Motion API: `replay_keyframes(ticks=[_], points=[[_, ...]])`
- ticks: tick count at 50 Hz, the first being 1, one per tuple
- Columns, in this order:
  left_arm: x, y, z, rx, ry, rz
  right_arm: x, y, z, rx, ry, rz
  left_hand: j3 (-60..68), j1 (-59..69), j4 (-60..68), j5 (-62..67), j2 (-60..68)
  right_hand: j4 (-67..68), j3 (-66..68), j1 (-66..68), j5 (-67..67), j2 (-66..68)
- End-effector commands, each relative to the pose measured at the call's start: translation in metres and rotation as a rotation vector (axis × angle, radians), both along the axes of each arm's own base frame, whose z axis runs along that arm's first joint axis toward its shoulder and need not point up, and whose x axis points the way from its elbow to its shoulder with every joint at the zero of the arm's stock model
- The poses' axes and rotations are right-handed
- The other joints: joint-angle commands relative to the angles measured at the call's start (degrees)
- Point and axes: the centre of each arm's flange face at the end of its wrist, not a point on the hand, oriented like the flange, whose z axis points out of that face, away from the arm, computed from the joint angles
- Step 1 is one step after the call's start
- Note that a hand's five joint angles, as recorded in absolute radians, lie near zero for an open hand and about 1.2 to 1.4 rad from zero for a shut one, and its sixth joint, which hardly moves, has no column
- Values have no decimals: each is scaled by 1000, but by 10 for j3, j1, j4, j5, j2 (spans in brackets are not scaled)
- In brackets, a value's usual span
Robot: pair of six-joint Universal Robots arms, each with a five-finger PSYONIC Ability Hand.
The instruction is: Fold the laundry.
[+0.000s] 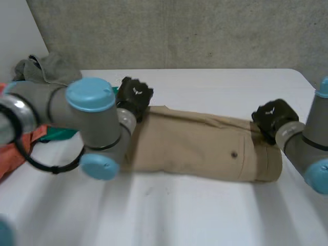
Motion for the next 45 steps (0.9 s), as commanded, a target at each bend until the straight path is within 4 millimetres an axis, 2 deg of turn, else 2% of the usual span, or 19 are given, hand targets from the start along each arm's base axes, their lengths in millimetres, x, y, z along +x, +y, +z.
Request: replay_keyframes(ticks=[1,2,3,4,7,11,14,16,19,20,22,23,27,33,38,40,41,42,45], points=[[-27,-36,-39,-120,-28,-29,13,-41,-29,-103,-9,-26,117,143,113,150,115,-11,-16,105,-5,-3],[-27,-37,-46,-115,-31,-29,15,-44,-33,-111,-7,-25,14,40,10,47,12,-266,-270,-149,-260,-257],[-28,-38,-50,-112,-33,-29,16,-48,-38,-117,-5,-32,-217,-190,-221,-184,-219,-511,-516,-395,-505,-503],[-28,-38,-54,-111,-36,-30,17,-54,-44,-126,-11,-38,-487,-461,-492,-454,-490,-582,-587,-466,-576,-573],[-30,-39,-55,-138,-17,-28,19,-57,-44,-148,-25,-40,-583,-557,-587,-550,-585,-582,-587,-466,-576,-573],[-30,-28,-39,-169,12,-32,16,-54,-23,-169,-98,-65,-583,-557,-587,-550,-585,-582,-587,-466,-576,-573],[-20,-15,-14,-187,28,-30,8,-42,-2,-159,-183,-84,-583,-557,-587,-550,-585,-582,-587,-466,-576,-573],[-13,-3,-1,-185,40,-33,4,-24,13,-121,-249,-81,-583,-557,-587,-550,-585,-582,-587,-466,-576,-573],[-5,10,8,-163,57,-36,0,-3,21,-43,-287,-56,-583,-557,-587,-550,-585,-582,-587,-466,-576,-573],[-1,20,12,-139,74,-42,-4,10,20,37,-305,-47,-583,-557,-587,-550,-585,-582,-587,-466,-576,-573],[4,30,19,-121,101,-46,-10,20,14,117,-311,-50,-583,-557,-587,-550,-585,-582,-587,-466,-576,-573],[10,38,23,-99,127,-48,-16,29,4,205,-312,-58,-583,-557,-587,-550,-585,-561,-566,-445,-555,-553],[22,52,23,-37,177,-45,-25,45,-16,320,-321,-64,-583,-557,-587,-550,-585,-511,-515,-394,-504,-502],[29,61,14,20,190,-45,-26,43,-30,268,-335,-46,-583,-557,-587,-550,-585,-448,-453,-332,-442,-440],[31,61,10,32,185,-39,-23,33,-56,269,-317,-44,-583,-557,-587,-550,-585,-405,-409,-288,-399,-396],[31,62,9,33,184,-39,-23,30,-62,275,-313,-47,-583,-557,-587,-550,-585,-321,-326,-205,-315,-312],[31,62,9,34,186,-39,-24,28,-63,273,-310,-50,-583,-557,-587,-550,-585,-214,-218,-98,-208,-205],[31,62,10,34,184,-39,-25,23,-63,256,-306,-57,-583,-557,-587,-550,-585,115,110,231,121,123],[31,63,11,32,185,-40,-30,18,-59,215,-304,-81,-583,-557,-587,-550,-585,118,113,234,124,127]])
